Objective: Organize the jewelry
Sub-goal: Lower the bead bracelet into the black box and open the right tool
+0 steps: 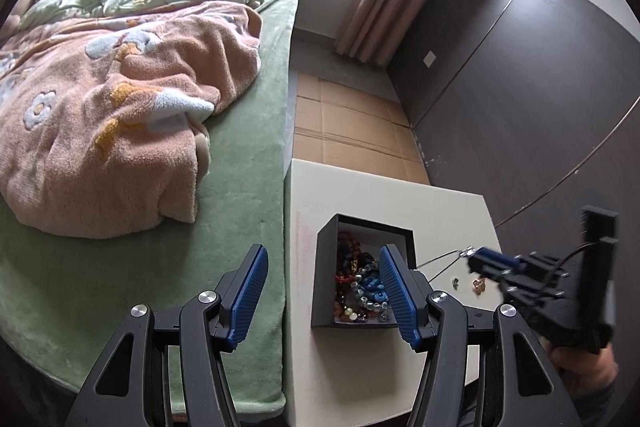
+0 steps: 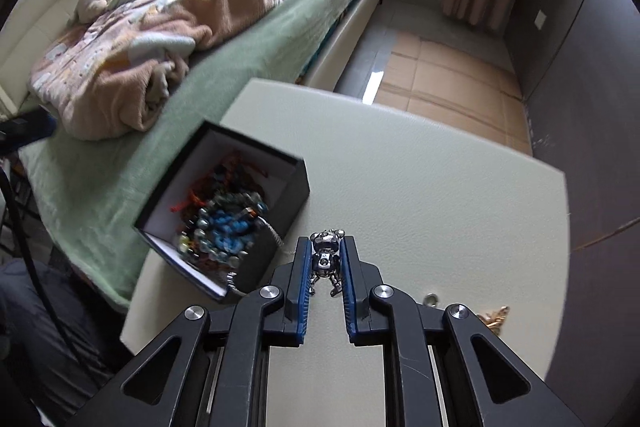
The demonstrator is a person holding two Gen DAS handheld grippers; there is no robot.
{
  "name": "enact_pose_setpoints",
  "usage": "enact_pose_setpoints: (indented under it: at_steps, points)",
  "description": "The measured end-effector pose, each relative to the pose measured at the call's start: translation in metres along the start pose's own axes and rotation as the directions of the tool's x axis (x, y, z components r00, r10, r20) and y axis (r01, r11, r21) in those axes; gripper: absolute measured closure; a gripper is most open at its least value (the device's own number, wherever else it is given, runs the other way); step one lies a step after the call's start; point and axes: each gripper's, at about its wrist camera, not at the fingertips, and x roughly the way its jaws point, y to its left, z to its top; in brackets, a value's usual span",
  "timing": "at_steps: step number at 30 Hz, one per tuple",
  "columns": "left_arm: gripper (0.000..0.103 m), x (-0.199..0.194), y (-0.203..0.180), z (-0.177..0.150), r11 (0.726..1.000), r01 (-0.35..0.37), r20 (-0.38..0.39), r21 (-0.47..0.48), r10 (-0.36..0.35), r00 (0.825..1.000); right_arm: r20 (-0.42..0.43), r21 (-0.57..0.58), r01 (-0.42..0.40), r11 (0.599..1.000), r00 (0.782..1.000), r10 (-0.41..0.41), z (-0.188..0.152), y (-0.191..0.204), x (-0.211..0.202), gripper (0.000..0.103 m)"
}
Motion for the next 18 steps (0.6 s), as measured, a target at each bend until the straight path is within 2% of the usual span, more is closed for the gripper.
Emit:
enact_pose_setpoints:
  at_steps: [3,4,5,7,11,14,16,18]
  points:
    - [0.044,-0.003,0.002,0.003,1.0,0.013,0.021,0.004,-0.013,1.0,0.048,-0.015,0.036,0.999,0.998,-0.035,0.013,0.012,-0.035,0.088]
    - [0.041,-0.004,0.003,0.003,1.0,0.017,0.029,0.002,-0.017,0.999,0.064,-0.023,0.048,0.999,0.997,-0.047,0.017,0.017,-0.048,0.088]
    - [0.03,-0.006,0.005,0.004,1.0,0.024,0.04,-0.002,-0.024,0.999,0.08,-0.032,0.06,0.998,0.995,-0.057,0.021,0.022,-0.06,0.088]
    - [0.018,-0.008,0.009,0.005,0.999,0.045,0.063,-0.017,-0.044,0.997,0.112,-0.05,0.08,0.995,0.991,-0.074,0.031,0.035,-0.085,0.088]
    - [0.017,-0.02,0.012,0.009,0.996,0.081,0.103,-0.033,-0.077,0.992,0.165,-0.088,0.119,0.989,0.981,-0.103,0.05,0.063,-0.124,0.088]
    - [0.013,-0.026,0.016,0.011,0.996,0.08,0.134,-0.046,-0.073,0.988,0.177,-0.115,0.151,0.982,0.976,-0.129,0.061,0.084,-0.138,0.088]
    - [0.013,-0.026,0.02,0.013,0.995,0.082,0.132,-0.054,-0.074,0.989,0.16,-0.127,0.159,0.979,0.978,-0.138,0.065,0.094,-0.137,0.088]
    - [0.013,-0.026,0.024,0.014,0.995,0.073,0.133,-0.061,-0.065,0.989,0.107,-0.133,0.145,0.98,0.986,-0.131,0.068,0.1,-0.127,0.088]
